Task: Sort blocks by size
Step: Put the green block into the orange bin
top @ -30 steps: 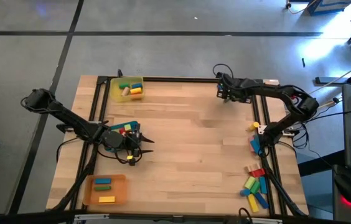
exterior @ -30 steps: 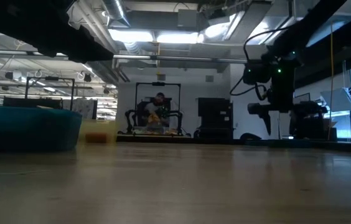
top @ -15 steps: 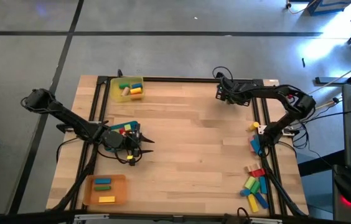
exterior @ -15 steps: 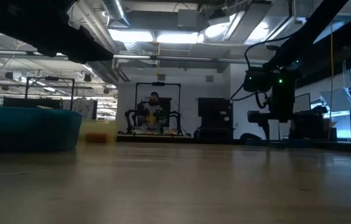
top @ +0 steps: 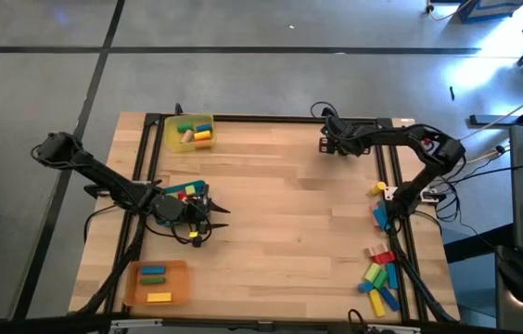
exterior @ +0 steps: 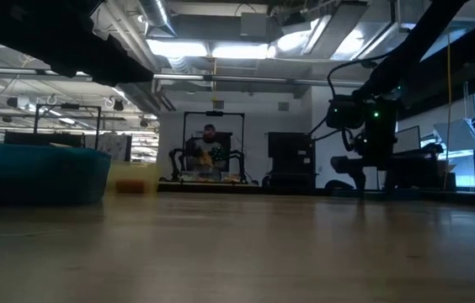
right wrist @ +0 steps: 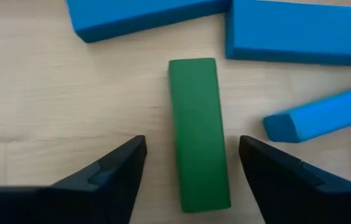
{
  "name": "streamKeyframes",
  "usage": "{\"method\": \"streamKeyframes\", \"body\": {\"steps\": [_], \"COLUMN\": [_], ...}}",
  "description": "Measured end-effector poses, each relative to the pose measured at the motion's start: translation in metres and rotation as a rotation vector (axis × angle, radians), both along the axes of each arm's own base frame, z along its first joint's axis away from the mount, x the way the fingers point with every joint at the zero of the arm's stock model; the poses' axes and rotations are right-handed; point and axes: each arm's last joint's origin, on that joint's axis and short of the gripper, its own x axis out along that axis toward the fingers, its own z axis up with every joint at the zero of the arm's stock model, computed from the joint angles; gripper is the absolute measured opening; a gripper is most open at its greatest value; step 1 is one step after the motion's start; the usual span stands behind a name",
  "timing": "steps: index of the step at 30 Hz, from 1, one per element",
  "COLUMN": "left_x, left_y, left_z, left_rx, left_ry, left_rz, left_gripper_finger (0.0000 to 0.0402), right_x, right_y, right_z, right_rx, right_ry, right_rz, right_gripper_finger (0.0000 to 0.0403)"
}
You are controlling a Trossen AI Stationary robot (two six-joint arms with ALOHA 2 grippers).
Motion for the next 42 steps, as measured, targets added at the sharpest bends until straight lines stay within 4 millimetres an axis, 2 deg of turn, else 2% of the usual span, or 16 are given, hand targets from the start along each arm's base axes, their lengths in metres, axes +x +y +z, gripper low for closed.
{"method": "streamKeyframes", "body": {"steps": [12, 18, 22, 30, 36, 42], "left_x": [0.000, 0.000, 0.000, 0.000, 0.000, 0.001], "left_y": [0.000, 0.000, 0.000, 0.000, 0.000, -0.001], "left_z": [0.000, 0.000, 0.000, 0.000, 0.000, 0.002], "left_rx": [-0.010, -0.020, -0.031, -0.033, -0.052, -0.099], "left_ry": [-0.001, -0.001, -0.001, -0.001, -0.003, 0.007], "left_rz": [0.002, 0.005, 0.009, 0.009, 0.015, 0.033], "left_gripper_finger": [0.0164, 0.0164, 0.0164, 0.0164, 0.0164, 0.0174], "right_x": [0.001, 0.010, 0.021, 0.052, 0.079, 0.102], "right_y": [0.002, 0.012, 0.027, 0.084, 0.141, 0.203], "right_z": [-0.001, -0.001, 0.002, 0.015, 0.019, 0.028], "right_rx": [0.029, 0.022, 0.026, 0.039, 0.017, -0.049], "right_ry": [0.017, 0.068, 0.084, -0.005, -0.124, -0.335], "right_rz": [0.091, 0.212, 0.322, 0.613, 0.846, 1.148], "right_gripper_finger": [0.0111, 0.0111, 0.0126, 0.0109, 0.0125, 0.0112]}}
